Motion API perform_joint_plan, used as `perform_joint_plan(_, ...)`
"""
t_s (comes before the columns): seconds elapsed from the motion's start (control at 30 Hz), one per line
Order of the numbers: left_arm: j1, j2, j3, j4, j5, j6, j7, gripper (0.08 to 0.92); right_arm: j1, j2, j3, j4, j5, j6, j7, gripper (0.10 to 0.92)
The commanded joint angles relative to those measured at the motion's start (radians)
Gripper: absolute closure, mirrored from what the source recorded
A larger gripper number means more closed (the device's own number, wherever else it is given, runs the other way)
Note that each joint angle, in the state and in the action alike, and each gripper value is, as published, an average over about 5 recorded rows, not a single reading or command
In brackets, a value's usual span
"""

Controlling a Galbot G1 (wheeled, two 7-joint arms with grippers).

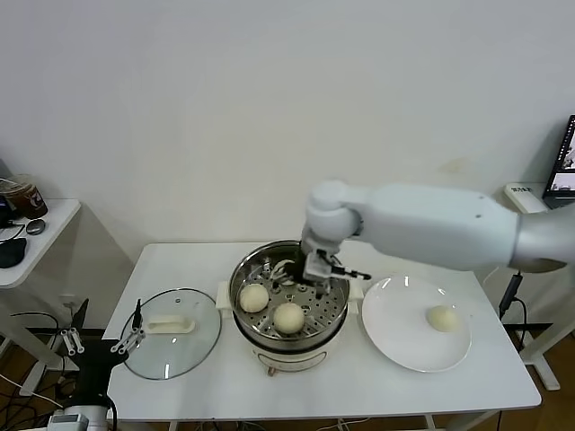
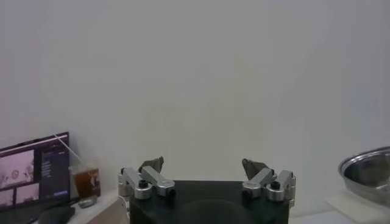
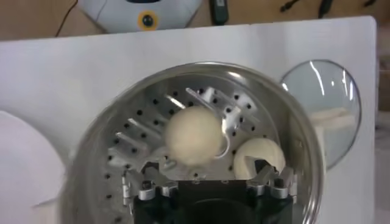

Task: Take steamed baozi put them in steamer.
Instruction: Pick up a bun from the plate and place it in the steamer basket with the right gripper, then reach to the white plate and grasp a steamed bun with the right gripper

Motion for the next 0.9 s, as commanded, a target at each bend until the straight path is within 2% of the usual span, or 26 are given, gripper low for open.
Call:
perform_joint_plan(0.03,-0.007,0.011,0.022,0.008,0.002,-0.001,0.001,0.177,0.07,-0.416,0.003,0.083,0.165,-0.398,-0.128,0.203)
perform_joint_plan(0.2,-0.016,0.019,0.042,0.021,0.007,-0.002,0.001,0.177,-0.109,-0.598,0.132,0.069,0.079,-0.527,-0.114,0.203)
perform_joint_plan(0.43,-0.022,0.029,0.056,0.033,0.013,-0.002,0.001,0.177,-0.711,-0.736,0.629,-0.035,-0.168,-0.452,-0.065,0.203)
perform_joint_plan(0.63,-0.022,0.024,0.062,0.036,0.022,-0.001,0.001,0.177,-0.946,-0.662,0.824,-0.176,-0.282,-0.381,-0.031,0.203)
perform_joint_plan(0.9,-0.005,0.02,0.043,0.037,0.025,-0.003,0.001,0.177,-0.985,-0.481,0.879,-0.373,-0.426,-0.299,0.006,0.203)
